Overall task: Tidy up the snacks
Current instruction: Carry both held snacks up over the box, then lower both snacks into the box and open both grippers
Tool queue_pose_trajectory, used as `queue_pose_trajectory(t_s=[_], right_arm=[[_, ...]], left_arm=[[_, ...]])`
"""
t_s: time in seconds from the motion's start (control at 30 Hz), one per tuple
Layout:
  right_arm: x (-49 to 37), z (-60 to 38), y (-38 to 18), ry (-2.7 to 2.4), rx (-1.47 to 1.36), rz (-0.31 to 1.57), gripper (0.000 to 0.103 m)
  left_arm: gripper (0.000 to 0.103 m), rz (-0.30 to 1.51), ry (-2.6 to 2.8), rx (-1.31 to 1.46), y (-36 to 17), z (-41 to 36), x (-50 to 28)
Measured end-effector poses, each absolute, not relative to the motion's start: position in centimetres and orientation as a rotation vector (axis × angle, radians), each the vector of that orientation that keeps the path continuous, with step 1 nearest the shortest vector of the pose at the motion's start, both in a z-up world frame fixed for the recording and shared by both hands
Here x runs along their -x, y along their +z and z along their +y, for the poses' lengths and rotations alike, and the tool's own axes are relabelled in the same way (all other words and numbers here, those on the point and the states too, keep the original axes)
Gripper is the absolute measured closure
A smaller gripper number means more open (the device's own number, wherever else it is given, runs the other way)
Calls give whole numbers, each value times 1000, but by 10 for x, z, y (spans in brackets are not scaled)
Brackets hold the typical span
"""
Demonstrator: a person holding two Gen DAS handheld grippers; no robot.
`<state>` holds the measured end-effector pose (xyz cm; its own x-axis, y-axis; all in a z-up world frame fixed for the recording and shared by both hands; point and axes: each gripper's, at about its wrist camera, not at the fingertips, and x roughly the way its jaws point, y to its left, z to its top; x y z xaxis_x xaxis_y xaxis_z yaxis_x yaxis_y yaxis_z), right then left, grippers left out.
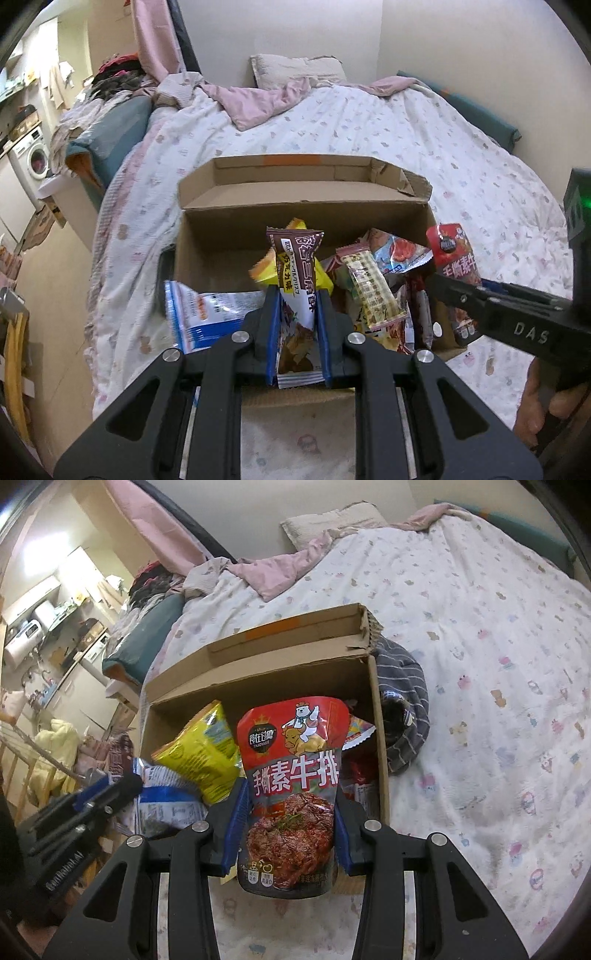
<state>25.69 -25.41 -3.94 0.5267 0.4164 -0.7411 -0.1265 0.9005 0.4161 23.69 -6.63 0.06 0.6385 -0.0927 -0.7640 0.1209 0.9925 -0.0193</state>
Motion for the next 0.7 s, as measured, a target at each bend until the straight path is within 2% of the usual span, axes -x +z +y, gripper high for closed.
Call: queue_pose_trajectory(t_s=[0.7], right_arm=[[-268,-248,-60,317,-373,1019,54]], left_arm=[[87,892,-122,-4,-21,-66,-249]])
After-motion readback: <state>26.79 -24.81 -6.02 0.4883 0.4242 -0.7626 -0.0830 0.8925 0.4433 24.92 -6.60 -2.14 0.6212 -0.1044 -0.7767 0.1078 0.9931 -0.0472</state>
